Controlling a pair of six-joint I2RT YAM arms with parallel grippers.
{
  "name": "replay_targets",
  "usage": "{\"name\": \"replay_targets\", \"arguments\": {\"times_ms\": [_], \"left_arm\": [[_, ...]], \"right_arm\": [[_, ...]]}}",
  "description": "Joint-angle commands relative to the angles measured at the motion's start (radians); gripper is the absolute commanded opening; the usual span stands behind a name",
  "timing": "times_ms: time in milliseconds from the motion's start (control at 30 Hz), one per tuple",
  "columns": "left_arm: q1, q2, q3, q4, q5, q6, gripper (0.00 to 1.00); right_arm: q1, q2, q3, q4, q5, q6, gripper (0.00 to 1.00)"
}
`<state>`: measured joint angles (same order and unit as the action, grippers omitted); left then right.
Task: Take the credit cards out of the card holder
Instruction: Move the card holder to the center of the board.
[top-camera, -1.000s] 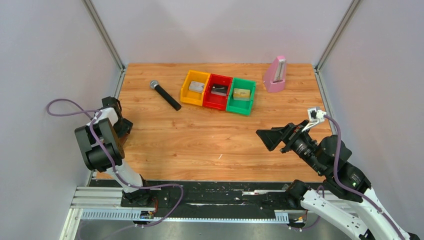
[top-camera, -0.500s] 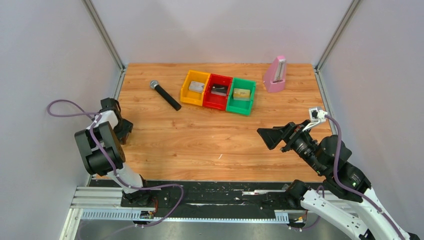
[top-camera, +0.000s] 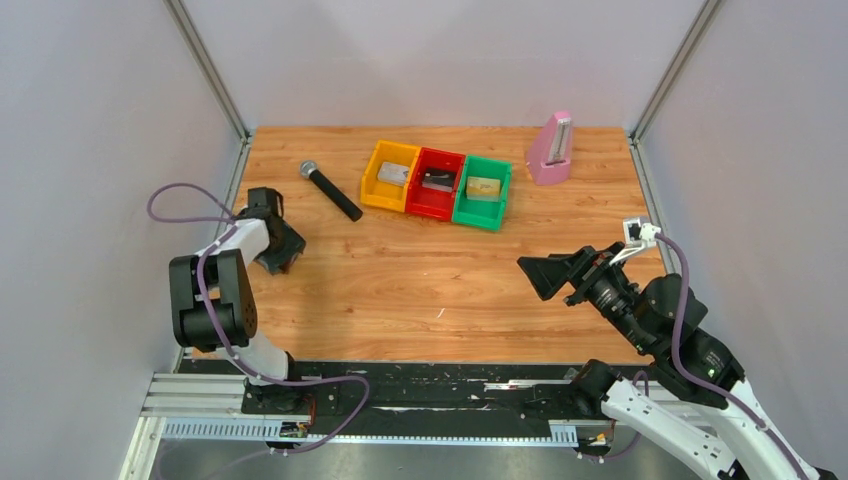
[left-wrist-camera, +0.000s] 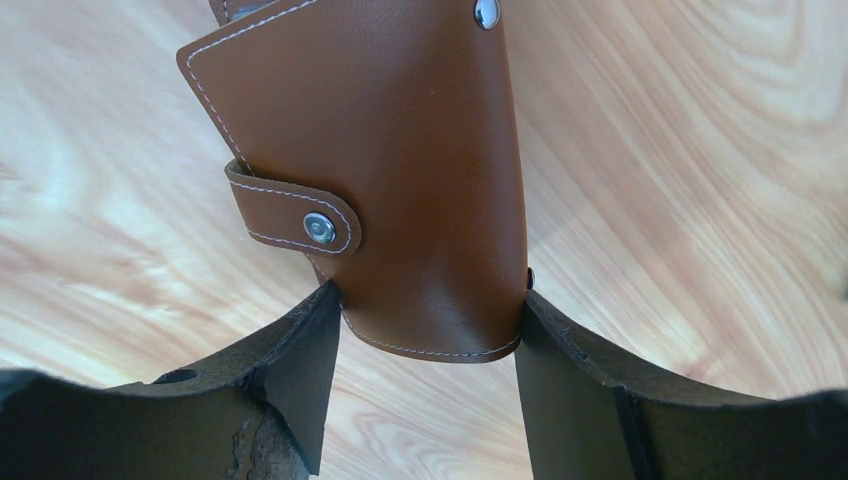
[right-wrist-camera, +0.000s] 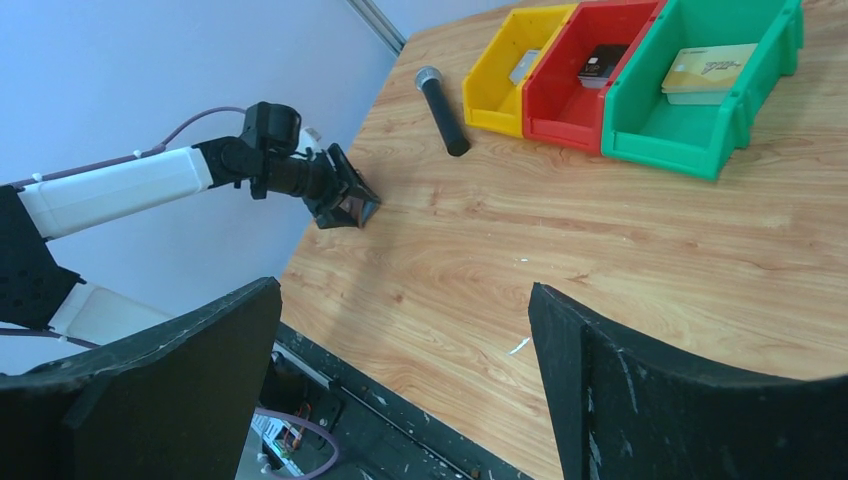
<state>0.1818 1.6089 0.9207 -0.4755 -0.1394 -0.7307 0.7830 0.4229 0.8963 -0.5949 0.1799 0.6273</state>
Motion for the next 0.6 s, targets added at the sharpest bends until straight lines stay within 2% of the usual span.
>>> {"name": "replay_targets", "arguments": {"times_ms": [0,300,567], "left_arm": [[-0.133,0.033,-0.052,-0.049,0.125,-0.039,0.59],[-0.464,-0.037,-0.059,-0.143,0.101,-0.048,0.58],[-0.898,-0.03,-0.036,-0.207,0.122,-0.163,0.59]], "right_arm": [[0.004,-0.028,-0.013,0.001,0.011,0.021,0.97],[0.004,-0.064,-0.016,-0.02,0.015,0.031,0.96],[0.004,-0.066,-0.028,-0.028,0.02,0.041,0.96]]}}
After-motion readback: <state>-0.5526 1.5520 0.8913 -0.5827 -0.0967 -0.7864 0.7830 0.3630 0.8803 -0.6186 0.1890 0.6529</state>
